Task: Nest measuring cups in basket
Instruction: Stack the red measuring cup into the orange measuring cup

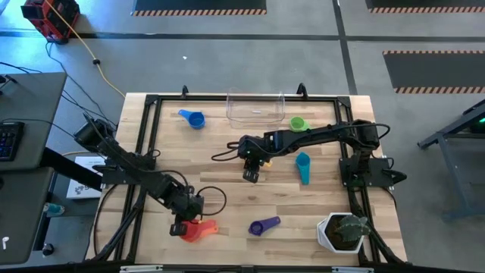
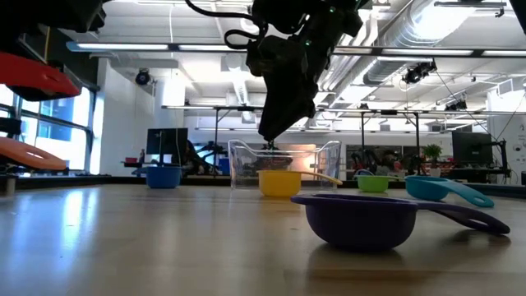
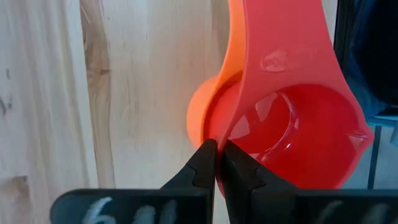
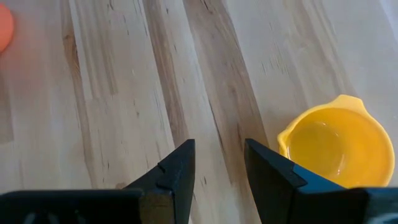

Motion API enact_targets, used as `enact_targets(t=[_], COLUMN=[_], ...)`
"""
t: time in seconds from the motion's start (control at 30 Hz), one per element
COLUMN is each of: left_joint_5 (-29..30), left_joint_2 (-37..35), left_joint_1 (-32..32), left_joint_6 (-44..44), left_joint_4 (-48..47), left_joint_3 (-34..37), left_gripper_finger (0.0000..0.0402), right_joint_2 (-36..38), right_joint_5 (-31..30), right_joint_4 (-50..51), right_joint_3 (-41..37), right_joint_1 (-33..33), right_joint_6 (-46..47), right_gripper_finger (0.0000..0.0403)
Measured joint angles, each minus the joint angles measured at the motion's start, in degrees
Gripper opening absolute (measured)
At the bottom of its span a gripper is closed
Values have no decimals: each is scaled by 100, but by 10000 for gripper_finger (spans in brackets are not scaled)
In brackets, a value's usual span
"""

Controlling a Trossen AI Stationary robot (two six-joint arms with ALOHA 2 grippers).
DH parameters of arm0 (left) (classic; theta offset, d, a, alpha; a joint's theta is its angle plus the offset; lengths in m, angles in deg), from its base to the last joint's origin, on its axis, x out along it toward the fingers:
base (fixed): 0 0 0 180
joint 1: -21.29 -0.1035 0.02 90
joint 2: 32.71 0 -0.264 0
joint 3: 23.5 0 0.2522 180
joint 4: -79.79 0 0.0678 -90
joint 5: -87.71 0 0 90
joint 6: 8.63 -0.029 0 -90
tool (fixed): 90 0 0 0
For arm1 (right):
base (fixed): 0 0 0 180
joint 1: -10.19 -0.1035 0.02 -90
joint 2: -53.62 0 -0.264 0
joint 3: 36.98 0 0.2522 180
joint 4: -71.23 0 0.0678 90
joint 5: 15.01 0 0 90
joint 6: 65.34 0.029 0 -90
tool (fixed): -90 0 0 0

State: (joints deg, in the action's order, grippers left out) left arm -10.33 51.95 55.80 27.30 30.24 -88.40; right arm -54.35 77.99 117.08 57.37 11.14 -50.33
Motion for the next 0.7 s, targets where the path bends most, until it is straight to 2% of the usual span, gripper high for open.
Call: enact_targets(t=[0.3,0.53,0.7], left_joint_5=[0,9,97], left_joint_2=[14,14,12], left_joint_1=[-3,-3,-88], left_joint_6=[-14,-445,-322], left_joint_4=[-34,-28,-30], left_joint_3=[2,2,2], left_gripper_finger=[10,43,60], right_joint_2=[0,0,0], right_joint_5=[-2,-2,-2], right_joint_4=[-16,-16,-17], right_joint_3=[0,0,0], right_joint_1=[0,0,0], right_joint_6=[-2,-2,-2], right_gripper_finger=[129,129,129])
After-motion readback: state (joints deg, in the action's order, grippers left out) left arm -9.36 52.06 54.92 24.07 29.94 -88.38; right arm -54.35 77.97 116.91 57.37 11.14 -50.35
